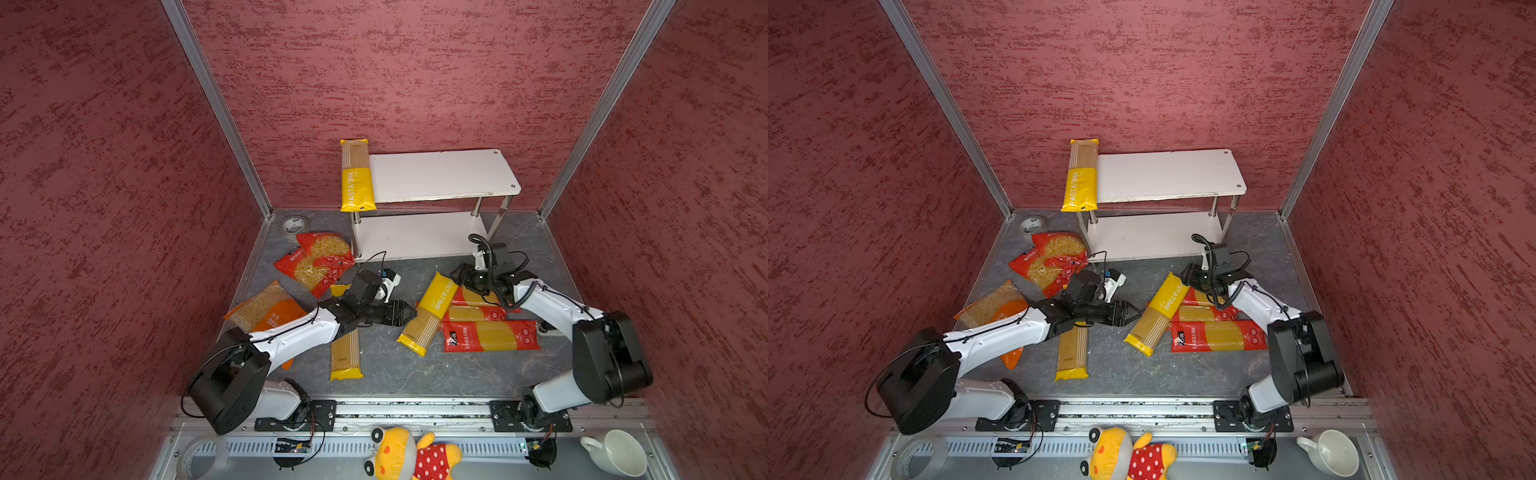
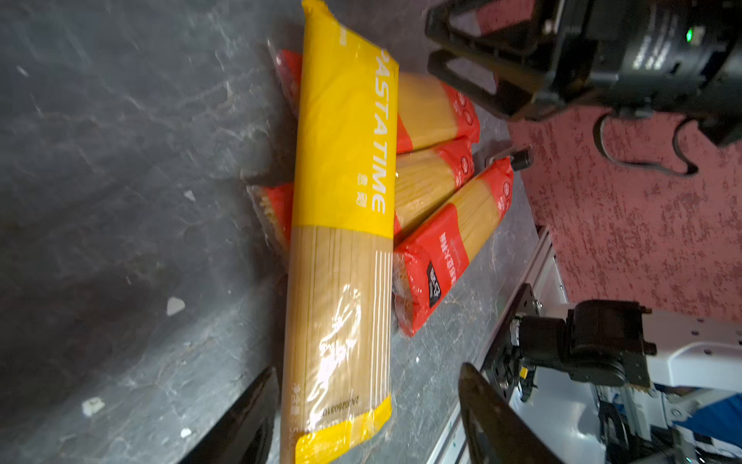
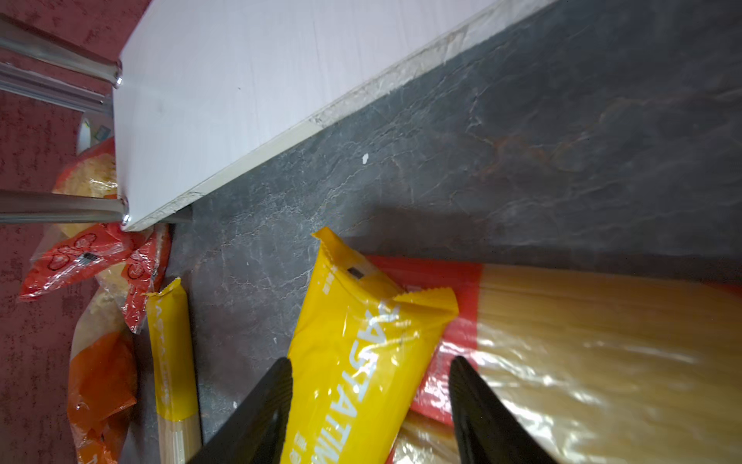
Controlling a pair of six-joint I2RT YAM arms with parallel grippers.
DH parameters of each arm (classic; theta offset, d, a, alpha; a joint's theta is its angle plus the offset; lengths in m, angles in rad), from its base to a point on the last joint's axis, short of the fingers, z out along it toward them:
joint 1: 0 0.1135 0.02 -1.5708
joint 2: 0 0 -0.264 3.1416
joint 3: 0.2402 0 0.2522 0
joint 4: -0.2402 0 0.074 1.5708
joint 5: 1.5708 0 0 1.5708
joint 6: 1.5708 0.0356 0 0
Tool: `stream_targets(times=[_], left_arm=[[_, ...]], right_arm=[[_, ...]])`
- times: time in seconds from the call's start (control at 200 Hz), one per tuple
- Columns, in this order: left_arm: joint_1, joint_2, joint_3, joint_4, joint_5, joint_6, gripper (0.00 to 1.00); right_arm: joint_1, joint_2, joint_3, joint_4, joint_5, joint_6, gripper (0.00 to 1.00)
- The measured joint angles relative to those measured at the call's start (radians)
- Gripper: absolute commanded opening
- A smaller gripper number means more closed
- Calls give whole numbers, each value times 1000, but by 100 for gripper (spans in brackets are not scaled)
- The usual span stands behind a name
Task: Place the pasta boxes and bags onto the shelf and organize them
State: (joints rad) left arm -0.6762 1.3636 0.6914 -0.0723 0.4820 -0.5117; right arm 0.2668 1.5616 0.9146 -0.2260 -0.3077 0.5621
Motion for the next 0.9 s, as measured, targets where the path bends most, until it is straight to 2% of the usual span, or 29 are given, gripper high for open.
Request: stream_targets(times=[0.23,0.466,0.736,0.902], left_arm=[[5,4,-111,1,130,-57,76],[-11,18,-206,81,196,-150,76],[-34,116,-190,241,197,-233,67],[38,125,-181,281,183,-304,66]], right_arm=[[-23,136,72,67,-31,-34,66],[-31,245,121,124,-101,-37,60],[-27,160,28,132,-141,-19,57],[-19,35,-35,79,-160,-19,57]])
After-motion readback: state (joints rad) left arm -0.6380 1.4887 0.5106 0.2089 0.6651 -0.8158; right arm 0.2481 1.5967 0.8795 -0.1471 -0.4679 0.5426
